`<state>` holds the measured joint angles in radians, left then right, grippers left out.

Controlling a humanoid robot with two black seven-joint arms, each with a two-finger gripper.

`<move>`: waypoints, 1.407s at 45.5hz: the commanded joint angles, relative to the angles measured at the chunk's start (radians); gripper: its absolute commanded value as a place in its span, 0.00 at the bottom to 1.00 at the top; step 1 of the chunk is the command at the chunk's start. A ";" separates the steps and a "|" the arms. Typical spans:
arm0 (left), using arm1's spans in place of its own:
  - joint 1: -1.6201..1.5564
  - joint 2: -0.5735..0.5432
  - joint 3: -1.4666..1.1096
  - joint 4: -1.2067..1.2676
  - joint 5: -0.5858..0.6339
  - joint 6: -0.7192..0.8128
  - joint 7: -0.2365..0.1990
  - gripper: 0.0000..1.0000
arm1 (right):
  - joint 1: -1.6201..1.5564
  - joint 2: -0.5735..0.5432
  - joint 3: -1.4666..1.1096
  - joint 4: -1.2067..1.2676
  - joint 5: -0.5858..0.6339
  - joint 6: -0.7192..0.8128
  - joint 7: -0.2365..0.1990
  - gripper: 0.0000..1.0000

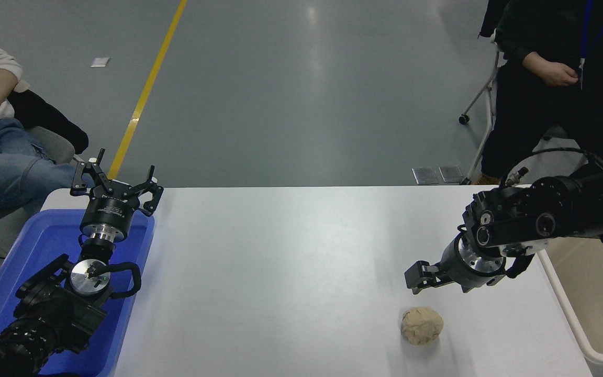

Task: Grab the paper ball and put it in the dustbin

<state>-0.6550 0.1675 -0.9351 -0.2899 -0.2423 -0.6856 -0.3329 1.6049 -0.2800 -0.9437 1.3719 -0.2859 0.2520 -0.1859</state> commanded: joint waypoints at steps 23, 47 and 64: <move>0.000 0.001 -0.001 0.000 0.000 -0.002 0.000 0.99 | -0.126 0.022 0.022 -0.010 -0.004 -0.143 0.000 1.00; 0.000 0.001 -0.001 0.000 0.000 0.000 0.000 0.99 | -0.217 0.039 0.039 -0.053 -0.006 -0.197 0.000 1.00; 0.000 0.000 -0.001 0.000 0.000 0.000 0.000 0.99 | -0.283 0.047 0.065 -0.088 -0.007 -0.237 0.000 0.99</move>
<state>-0.6550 0.1677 -0.9355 -0.2899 -0.2424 -0.6862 -0.3329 1.3576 -0.2409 -0.8876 1.2988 -0.2923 0.0427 -0.1854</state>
